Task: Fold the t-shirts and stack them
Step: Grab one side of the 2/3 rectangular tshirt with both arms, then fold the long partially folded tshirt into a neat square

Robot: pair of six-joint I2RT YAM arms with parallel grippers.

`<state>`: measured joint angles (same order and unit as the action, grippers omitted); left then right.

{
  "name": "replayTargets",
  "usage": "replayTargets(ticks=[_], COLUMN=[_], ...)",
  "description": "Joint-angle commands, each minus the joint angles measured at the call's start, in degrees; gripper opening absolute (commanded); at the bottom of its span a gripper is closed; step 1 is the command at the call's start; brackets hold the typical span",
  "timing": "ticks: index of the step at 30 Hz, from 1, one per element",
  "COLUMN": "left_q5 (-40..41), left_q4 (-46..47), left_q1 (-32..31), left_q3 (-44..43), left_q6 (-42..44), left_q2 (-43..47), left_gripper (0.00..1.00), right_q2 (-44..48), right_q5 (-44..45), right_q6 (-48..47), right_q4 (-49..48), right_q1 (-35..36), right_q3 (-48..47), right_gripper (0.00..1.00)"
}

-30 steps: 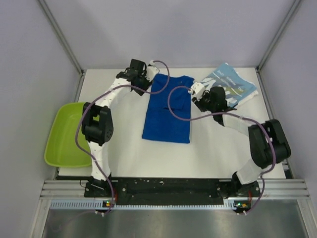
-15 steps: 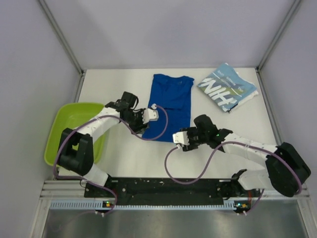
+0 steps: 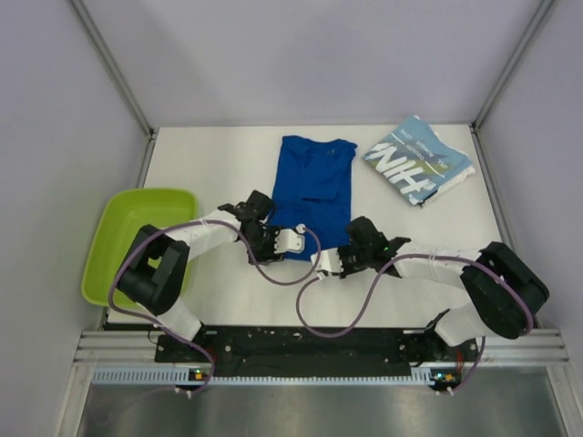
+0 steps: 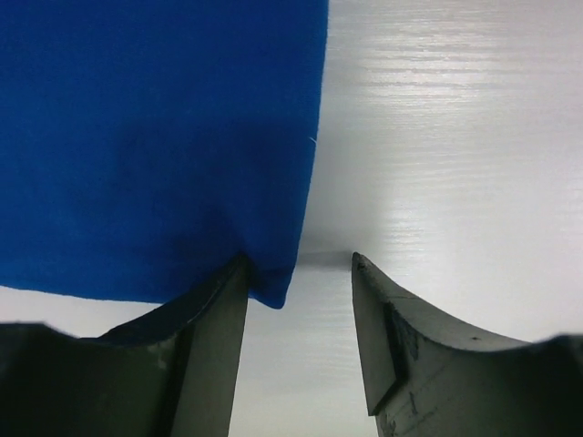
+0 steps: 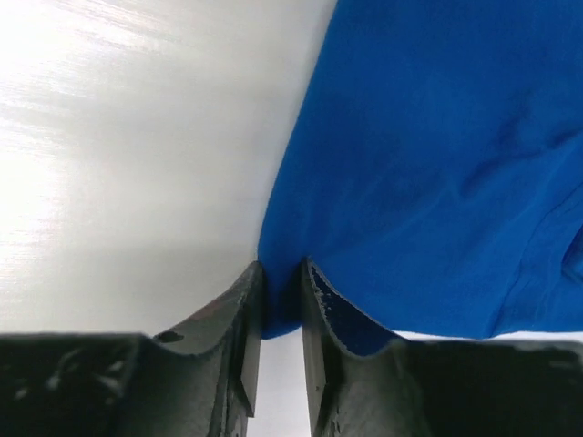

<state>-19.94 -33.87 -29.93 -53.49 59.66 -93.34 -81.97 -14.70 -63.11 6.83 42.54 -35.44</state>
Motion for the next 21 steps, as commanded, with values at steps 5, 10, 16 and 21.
replayTargets(ticks=[5,10,16,21], left_q5=[4.82,7.55,3.78,0.88], left_q4=[3.90,-1.72,-9.27,-18.32], left_q1=[-1.35,-1.18,-1.79,-6.54], left_q3=[0.67,-0.03,0.85,0.15], left_q6=[-4.54,-9.11,-13.51,-11.50], left_q2=[-2.11,2.09,15.62,28.63], left_gripper=[0.00,0.00,0.00,0.00], right_q2=[0.40,9.09,23.85,32.48], right_q5=[3.98,4.15,3.37,0.03], right_q6=[2.29,4.84,7.21,9.93], right_q4=[4.23,10.12,23.28,35.16], right_q1=[1.14,4.03,9.83,12.65], right_q3=[-3.05,-4.28,-6.04,-12.61], right_gripper=[0.00,0.00,0.00,0.00])
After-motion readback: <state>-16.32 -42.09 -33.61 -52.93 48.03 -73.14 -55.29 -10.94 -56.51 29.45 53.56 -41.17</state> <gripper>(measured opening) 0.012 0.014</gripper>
